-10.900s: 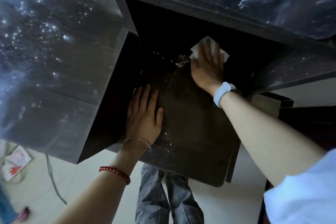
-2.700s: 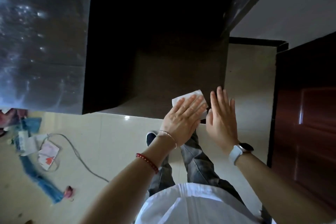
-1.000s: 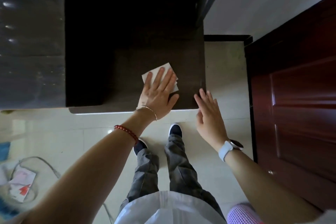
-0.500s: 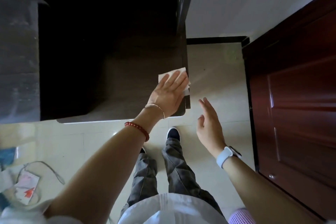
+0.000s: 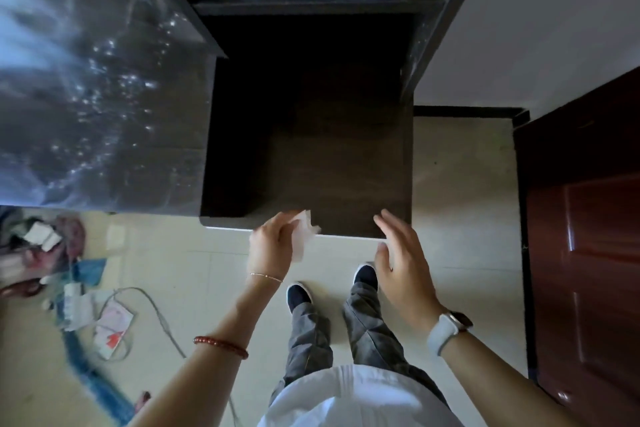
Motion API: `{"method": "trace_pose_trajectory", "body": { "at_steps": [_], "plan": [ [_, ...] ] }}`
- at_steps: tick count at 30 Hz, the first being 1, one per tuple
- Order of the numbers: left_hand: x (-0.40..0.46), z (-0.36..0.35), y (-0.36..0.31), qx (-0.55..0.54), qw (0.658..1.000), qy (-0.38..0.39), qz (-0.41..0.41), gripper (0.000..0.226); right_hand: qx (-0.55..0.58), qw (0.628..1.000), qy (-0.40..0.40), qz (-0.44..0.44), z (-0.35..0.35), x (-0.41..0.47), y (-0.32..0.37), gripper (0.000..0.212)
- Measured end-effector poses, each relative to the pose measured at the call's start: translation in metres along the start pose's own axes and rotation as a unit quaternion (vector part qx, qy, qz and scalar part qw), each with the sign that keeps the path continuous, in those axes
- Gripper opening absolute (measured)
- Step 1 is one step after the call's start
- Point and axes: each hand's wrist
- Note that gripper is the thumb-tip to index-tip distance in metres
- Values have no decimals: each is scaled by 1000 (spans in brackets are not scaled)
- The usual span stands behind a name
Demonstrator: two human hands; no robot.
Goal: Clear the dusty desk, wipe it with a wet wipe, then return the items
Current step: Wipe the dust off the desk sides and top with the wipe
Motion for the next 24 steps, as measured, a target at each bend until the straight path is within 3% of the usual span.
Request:
{"method": "trace_pose_trajectory", "body": {
  "at_steps": [3,5,10,12,16,21,24],
  "plan": [
    [-15,34,-10,-80,992,-43,83,16,132,987,96,-12,-1,11,56,41],
    [-25,55,-15,-114,987,-59,95,28,205,966,155,-25,-5,17,93,34],
    [-34,122,-16,-200,966,-130,100,46,206,960,188,37,-26,26,176,8],
    [-26,149,-9,-233,955,-147,107,43,181,963,186,70,-40,31,203,16],
    [3,196,15,-252,958,-107,85,35,171,971,153,66,-72,45,244,15],
    [49,247,51,-149,989,-19,-2,23,121,992,-7,41,-109,74,282,11],
    [76,270,69,-145,989,22,-11,18,69,997,-36,-7,-124,94,293,16]
  ]
}}
Point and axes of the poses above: each hand's wrist, its own x-axis towards the middle knuckle, its own z-axis out of the back of the hand, y = z × x, and after that the axes turned 5 degrees about x, right-handed
